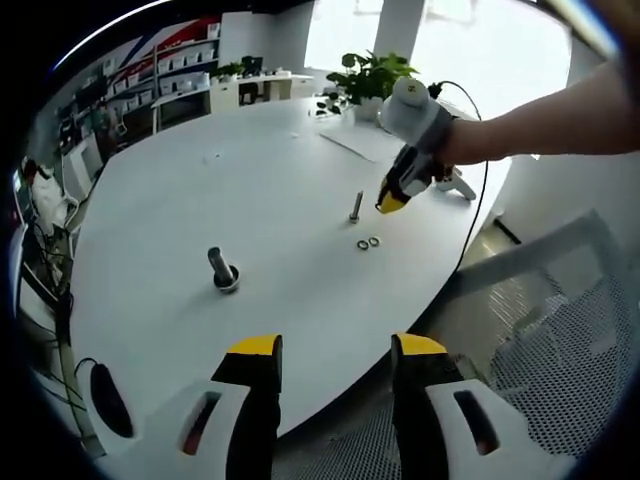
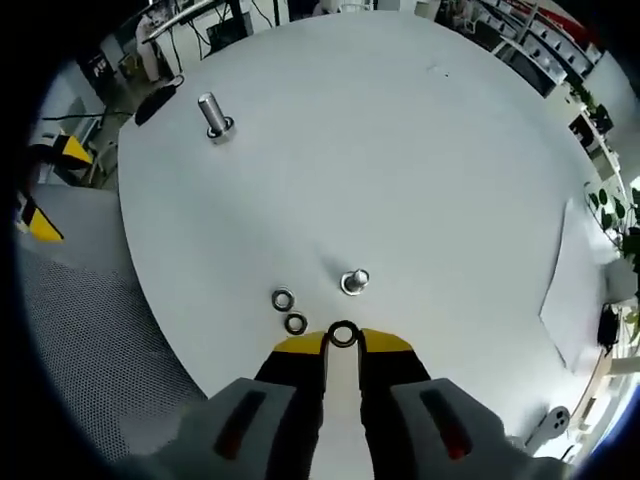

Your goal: Place the washer onto the threaded stud by aligning its center hole with the stud, sliding it down to the base, and recovering from edge contact or off-axis alignment until the washer reaches the visible bottom stop.

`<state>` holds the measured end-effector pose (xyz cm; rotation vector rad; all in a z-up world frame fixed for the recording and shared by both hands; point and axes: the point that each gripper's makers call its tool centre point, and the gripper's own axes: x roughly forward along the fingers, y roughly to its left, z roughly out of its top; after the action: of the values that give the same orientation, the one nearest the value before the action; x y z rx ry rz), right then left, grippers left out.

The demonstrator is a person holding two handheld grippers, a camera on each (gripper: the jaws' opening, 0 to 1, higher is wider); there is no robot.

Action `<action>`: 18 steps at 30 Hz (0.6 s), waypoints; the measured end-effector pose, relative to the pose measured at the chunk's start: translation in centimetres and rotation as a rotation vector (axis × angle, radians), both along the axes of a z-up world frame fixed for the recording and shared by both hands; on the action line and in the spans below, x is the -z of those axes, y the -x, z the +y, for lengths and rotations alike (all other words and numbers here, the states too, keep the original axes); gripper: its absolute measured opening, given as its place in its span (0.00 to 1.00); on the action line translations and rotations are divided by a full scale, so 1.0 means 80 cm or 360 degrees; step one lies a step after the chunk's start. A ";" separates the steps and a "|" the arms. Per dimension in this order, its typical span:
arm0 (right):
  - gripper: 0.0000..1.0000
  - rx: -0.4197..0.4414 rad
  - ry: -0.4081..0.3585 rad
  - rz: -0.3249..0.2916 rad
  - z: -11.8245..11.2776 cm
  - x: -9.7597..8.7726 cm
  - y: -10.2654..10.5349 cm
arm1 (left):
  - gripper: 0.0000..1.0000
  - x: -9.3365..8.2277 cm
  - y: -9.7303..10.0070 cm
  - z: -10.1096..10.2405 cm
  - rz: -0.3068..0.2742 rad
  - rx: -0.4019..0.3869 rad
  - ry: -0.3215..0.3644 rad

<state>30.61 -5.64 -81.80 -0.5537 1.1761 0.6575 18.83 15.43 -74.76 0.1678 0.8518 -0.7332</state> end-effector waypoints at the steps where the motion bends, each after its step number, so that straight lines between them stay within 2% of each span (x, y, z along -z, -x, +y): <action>1: 0.13 -0.0001 -0.0001 -0.0002 0.000 -0.001 -0.001 | 0.42 0.000 0.000 0.000 0.0000 -0.0001 0.0001; 7: 0.13 0.0007 -0.0033 -0.0023 0.006 -0.010 -0.008 | 0.42 0.000 0.001 0.000 0.0000 0.0006 -0.0001; 18: 0.13 -0.0022 -0.0017 -0.0081 0.007 -0.025 -0.022 | 0.42 -0.001 0.000 -0.001 -0.0005 0.0007 0.0002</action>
<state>32.36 -5.11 -79.83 -0.5669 1.1215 0.6576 18.81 15.37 -74.68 0.1699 0.8484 -0.7374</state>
